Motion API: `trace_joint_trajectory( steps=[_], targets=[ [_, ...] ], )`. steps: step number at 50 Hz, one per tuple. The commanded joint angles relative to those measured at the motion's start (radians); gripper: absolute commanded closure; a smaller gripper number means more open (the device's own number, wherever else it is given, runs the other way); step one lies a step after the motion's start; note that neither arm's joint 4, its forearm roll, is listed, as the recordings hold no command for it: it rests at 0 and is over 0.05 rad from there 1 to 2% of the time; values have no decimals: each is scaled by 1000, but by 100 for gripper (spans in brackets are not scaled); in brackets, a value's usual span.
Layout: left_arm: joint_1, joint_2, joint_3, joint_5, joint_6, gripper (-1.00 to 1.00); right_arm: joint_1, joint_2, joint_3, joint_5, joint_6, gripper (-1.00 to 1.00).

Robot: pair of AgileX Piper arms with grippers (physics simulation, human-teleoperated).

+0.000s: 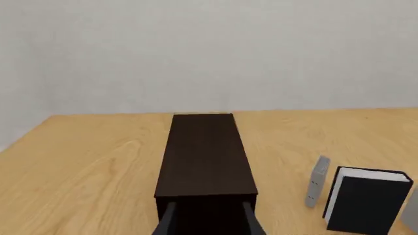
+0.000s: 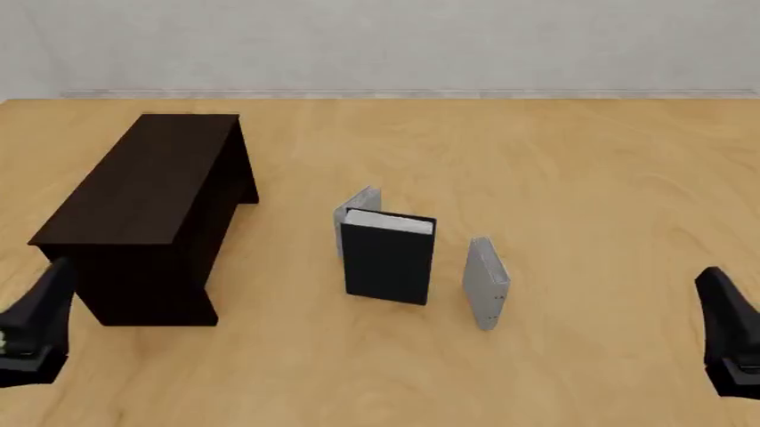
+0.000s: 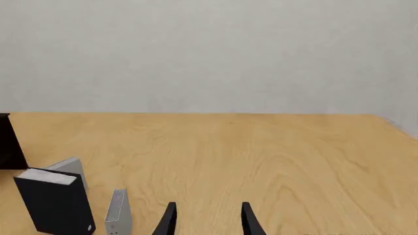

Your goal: Pick up the book in the middle and place it on the cabinet shelf.

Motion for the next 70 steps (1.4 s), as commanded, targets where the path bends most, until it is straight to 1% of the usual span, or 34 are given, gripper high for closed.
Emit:
trace_joint_trajectory(
  steps=[1,2,3,8,15,19,21,22,23,24,26,27,28,32,34,35,36,37,38,41,47,48,50,51,54,55,57,58,59,60,62,65,66,70],
  targets=[
    [26,-121,-37,130,-13,-100,-7,3,-2,3,7,-100],
    [23,-125,-63,147,-24,-100,-10,2,-2,3,6,-100],
    [23,-124,-63,147,-24,-100,-10,2,-2,3,6,-100],
    [3,-126,-151,209,-26,-100,-15,3,-3,4,5,-100],
    [1,-126,-197,244,-9,-100,-16,4,-2,5,6,-100],
    [-20,-126,-222,275,3,-100,-17,4,-2,5,7,-100],
    [-27,-126,-241,292,-5,-100,-17,4,-2,5,7,-100],
    [-22,-126,-267,316,-23,-100,-17,4,-2,5,8,-100],
    [-22,-126,-268,317,-23,-100,-17,4,-2,5,8,-100],
    [-18,-125,-300,348,-33,-100,-17,4,-2,5,8,-100],
    [-33,-124,-333,381,-29,-100,-18,4,-2,5,9,-100],
    [-33,-124,-333,381,-29,-100,-18,4,-2,5,9,-100],
    [-50,-121,-360,396,-11,-100,-18,4,-2,5,9,-100],
    [-80,-95,-389,402,8,-100,-19,3,-2,5,10,-100],
    [-118,-64,-414,377,59,-100,-19,3,-2,5,11,-100],
    [-118,-64,-414,376,59,-100,-19,3,-2,5,11,-100],
    [-132,-27,-425,345,99,-100,-19,3,-2,5,11,-100],
    [-132,-27,-425,344,99,-100,-19,3,-2,5,11,-100],
    [-153,-6,-438,335,105,-100,-20,2,-2,4,10,-100],
    [-168,66,-485,323,127,-100,-21,3,-2,5,14,-100],
    [-241,153,-536,317,222,-100,-22,2,-2,4,12,-100],
    [-237,157,-546,314,230,-100,-23,2,-2,4,12,-100],
    [-241,198,-565,314,219,-100,-23,1,-2,4,12,-100],
    [-245,212,-567,312,232,-100,-23,1,-2,4,12,-100],
    [-285,269,-568,293,295,-100,-23,1,-2,4,13,-100],
    [-313,280,-564,282,336,-100,-23,2,-2,4,13,-100],
    [-317,284,-568,277,347,-100,-24,2,-2,4,13,-100],
    [-328,363,-591,271,365,-100,-25,1,-2,3,11,-100],
    [-328,363,-592,270,365,-100,-25,1,-2,3,11,-100],
    [-345,406,-602,262,405,-100,-25,1,-2,3,11,-100],
    [-351,434,-613,260,403,-100,-25,1,-2,4,13,-100],
    [-372,493,-667,281,406,-100,-25,2,-2,4,14,-100],
    [-392,519,-680,290,428,-100,-24,2,-2,4,13,-100],
    [-435,573,-729,329,443,-100,-25,2,-2,4,14,-100]
  ],
)
